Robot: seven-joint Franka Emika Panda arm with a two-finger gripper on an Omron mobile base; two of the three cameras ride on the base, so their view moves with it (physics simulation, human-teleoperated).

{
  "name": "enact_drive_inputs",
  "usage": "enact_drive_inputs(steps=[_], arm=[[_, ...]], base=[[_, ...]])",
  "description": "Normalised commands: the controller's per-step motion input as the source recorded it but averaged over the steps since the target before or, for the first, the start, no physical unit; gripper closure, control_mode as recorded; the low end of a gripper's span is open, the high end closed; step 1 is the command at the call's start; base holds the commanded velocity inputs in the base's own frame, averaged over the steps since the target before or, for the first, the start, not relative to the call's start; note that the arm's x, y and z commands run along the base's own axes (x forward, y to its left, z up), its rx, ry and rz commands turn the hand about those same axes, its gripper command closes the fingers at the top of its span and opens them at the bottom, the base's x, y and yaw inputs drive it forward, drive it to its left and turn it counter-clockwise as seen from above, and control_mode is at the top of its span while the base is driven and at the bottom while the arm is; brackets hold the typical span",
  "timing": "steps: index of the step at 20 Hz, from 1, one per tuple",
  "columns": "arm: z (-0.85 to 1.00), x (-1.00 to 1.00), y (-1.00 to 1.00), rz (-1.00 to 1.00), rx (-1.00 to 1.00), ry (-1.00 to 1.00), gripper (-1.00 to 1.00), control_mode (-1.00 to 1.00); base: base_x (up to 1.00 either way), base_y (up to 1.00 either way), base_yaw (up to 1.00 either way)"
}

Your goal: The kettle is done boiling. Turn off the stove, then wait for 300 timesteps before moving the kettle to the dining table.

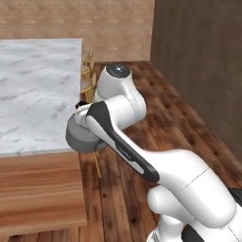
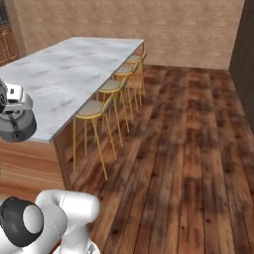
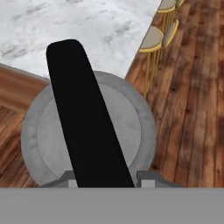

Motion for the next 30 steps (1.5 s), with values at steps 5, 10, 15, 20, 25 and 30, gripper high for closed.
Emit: enact_drive_inputs(steps=[5,10,15,20,25,30], arm=[[0.0,0.0,0.0,0.0,0.0,0.0,1.0,1.0],[0.0,0.0,0.0,0.0,0.0,0.0,1.0,1.0],[0.0,0.0,0.0,0.0,0.0,0.0,1.0,1.0],[0.0,0.0,0.0,0.0,0.0,0.0,1.0,1.0],[0.0,0.0,0.0,0.0,0.0,0.0,1.0,1.0],[0.0,0.0,0.0,0.0,0.0,0.0,1.0,1.0]], base=[[0.46,-0.43,0.32],[0.57,-0.45,0.29],[0.44,-0.54,0.26],[0.38,-0.63,0.28],[0.44,-0.58,0.32],[0.43,-0.55,0.33]])
